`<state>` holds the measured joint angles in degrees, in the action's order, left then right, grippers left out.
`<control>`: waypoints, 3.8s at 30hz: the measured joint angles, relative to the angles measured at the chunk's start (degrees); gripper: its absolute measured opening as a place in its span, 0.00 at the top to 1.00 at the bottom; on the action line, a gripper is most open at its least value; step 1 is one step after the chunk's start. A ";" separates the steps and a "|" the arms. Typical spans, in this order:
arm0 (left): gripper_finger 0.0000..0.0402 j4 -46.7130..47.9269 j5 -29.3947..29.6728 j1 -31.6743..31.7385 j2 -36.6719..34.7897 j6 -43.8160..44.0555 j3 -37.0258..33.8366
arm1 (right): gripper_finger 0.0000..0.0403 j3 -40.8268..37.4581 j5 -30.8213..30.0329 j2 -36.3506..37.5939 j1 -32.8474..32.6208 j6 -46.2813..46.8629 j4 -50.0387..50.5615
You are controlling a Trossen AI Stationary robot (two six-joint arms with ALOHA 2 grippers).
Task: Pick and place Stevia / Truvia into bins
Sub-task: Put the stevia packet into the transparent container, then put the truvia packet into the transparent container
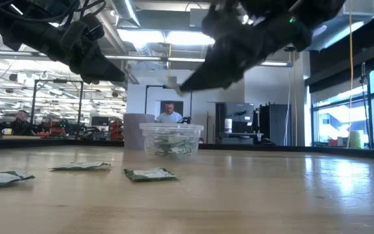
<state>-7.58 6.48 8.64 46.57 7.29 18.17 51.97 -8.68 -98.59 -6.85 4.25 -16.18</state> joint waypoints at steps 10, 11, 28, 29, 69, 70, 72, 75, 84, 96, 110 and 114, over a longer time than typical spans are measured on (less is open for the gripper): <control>0.79 0.04 0.04 0.00 0.00 0.02 0.00 | 0.95 0.11 0.50 -2.83 1.99 1.63 2.73; 0.79 0.05 0.04 0.00 0.00 0.02 0.00 | 0.95 0.11 0.93 -3.51 1.96 1.80 2.06; 0.79 -1.18 -0.54 -0.02 0.00 -1.41 0.00 | 0.91 0.16 1.24 -6.66 1.96 2.93 0.96; 0.79 -2.18 -0.73 -0.02 0.00 -2.41 0.00 | 0.89 0.35 1.24 -6.66 1.96 2.91 1.02; 0.70 -10.44 3.06 -34.10 44.31 -4.84 12.89 | 0.71 -20.16 0.15 18.13 2.16 6.03 -13.27; 0.71 -10.44 3.00 -34.10 44.86 -4.47 12.99 | 0.71 -20.13 0.15 18.13 2.16 6.01 -13.23; 0.72 -10.06 2.94 -34.10 45.54 -2.89 13.02 | 0.71 -20.13 0.15 18.13 2.16 6.01 -13.21; 0.73 -8.42 3.00 -34.10 46.01 -0.73 13.03 | 0.71 -20.13 0.15 18.13 2.16 5.99 -13.19; 0.76 -3.77 3.96 -34.05 46.34 2.64 13.22 | 0.71 -20.13 0.15 18.13 2.18 5.86 -13.14; 0.85 -3.25 4.15 -34.05 46.21 2.51 13.14 | 0.71 -20.13 0.17 18.10 2.17 5.79 -12.69; 0.95 -3.80 1.50 -34.05 43.04 2.47 12.79 | 0.71 -20.13 0.17 18.10 2.18 5.57 -12.15; 0.95 -4.01 0.95 -34.03 40.31 2.06 12.79 | 0.71 -20.13 0.17 18.08 2.18 5.56 -12.12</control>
<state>-11.59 7.44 -25.39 86.88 9.35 30.96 31.83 -8.51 -80.51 -4.67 9.81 -28.29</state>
